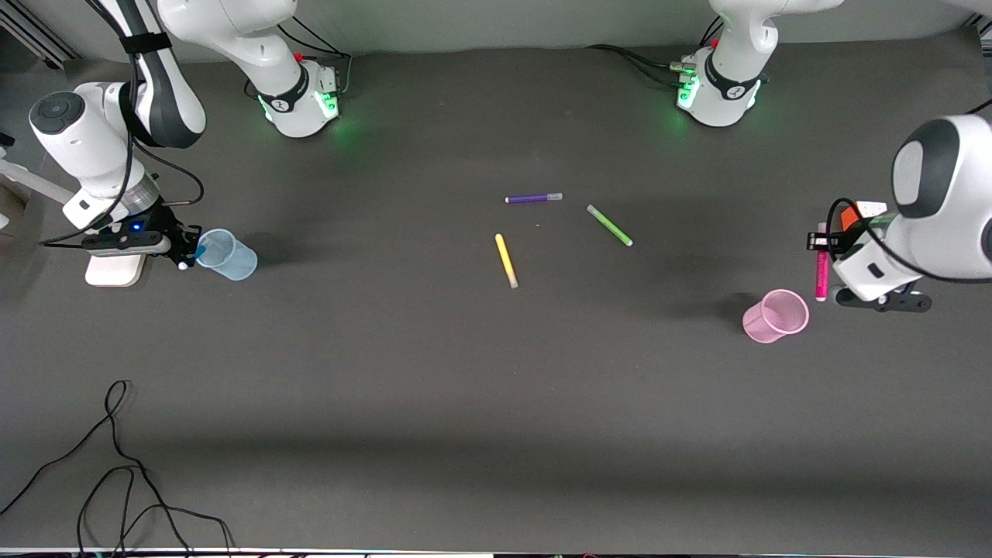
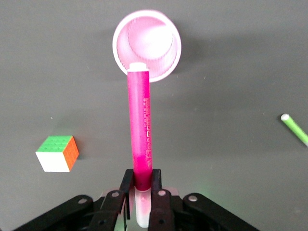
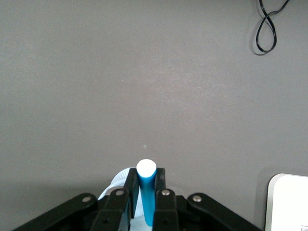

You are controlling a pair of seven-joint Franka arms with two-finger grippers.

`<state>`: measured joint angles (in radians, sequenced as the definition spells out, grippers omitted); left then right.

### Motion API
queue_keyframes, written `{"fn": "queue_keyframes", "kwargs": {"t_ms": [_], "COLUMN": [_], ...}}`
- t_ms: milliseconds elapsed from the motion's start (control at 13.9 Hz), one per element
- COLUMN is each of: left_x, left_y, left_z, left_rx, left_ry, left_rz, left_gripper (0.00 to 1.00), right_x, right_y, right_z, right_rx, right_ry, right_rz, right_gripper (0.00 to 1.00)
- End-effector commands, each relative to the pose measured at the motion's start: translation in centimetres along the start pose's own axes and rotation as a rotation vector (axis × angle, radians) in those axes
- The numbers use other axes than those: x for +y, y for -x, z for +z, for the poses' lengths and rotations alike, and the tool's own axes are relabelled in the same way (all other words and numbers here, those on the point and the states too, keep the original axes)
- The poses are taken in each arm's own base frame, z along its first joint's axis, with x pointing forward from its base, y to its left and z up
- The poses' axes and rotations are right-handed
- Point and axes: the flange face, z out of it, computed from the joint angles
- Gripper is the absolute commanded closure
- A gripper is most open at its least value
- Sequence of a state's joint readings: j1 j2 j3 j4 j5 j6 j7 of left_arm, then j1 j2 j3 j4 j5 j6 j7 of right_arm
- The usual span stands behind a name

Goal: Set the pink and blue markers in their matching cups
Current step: 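Lower the pink marker into the pink cup with the left gripper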

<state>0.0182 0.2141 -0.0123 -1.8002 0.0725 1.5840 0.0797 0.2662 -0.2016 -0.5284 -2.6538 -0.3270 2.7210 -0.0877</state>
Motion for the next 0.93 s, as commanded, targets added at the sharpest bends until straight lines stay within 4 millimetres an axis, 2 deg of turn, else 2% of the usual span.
{"fn": "queue_keyframes", "kwargs": {"t_ms": [0, 72, 144, 359, 503, 647, 791, 863], "left_x": [-0.4, -0.4, -0.4, -0.4, 0.1, 0.3, 0.3, 0.3], "left_y": [-2.9, -3.9, -4.9, -7.6, -8.9, -9.8, -10.4, -10.7], "left_z": [-0.1, 0.2, 0.7, 3.6, 5.6, 7.1, 8.2, 8.7], "left_rx": [-0.114, -0.15, -0.173, -0.22, -0.255, -0.278, -0.294, -0.301], "left_ry": [-0.009, -0.006, -0.007, -0.003, -0.006, -0.005, -0.006, -0.007], "left_rz": [-0.024, -0.026, -0.03, -0.028, -0.019, -0.015, -0.014, -0.013], "left_gripper": [0.99, 0.99, 0.99, 0.99, 0.99, 0.99, 0.99, 0.99], "right_x": [-0.1, -0.1, -0.1, 0.0, 0.5, 1.1, -0.1, -0.9], "right_y": [0.2, 0.3, 0.2, -0.1, -1.0, -2.1, -4.5, -6.2], "right_z": [0.1, 0.4, 0.4, 0.2, -0.7, -1.5, -3.4, -5.2], "right_rx": [0.016, 0.008, 0.008, 0.004, 0.019, -0.046, -0.084, -0.09], "right_ry": [0.005, 0.007, 0.008, 0.011, 0.019, 0.026, 0.012, -0.017], "right_rz": [-0.028, -0.029, -0.029, -0.028, -0.023, -0.008, 0.001, 0.023], "right_gripper": [0.63, 0.18, 0.0, 0.0, 0.0, 0.0, 0.0, 0.0]}}
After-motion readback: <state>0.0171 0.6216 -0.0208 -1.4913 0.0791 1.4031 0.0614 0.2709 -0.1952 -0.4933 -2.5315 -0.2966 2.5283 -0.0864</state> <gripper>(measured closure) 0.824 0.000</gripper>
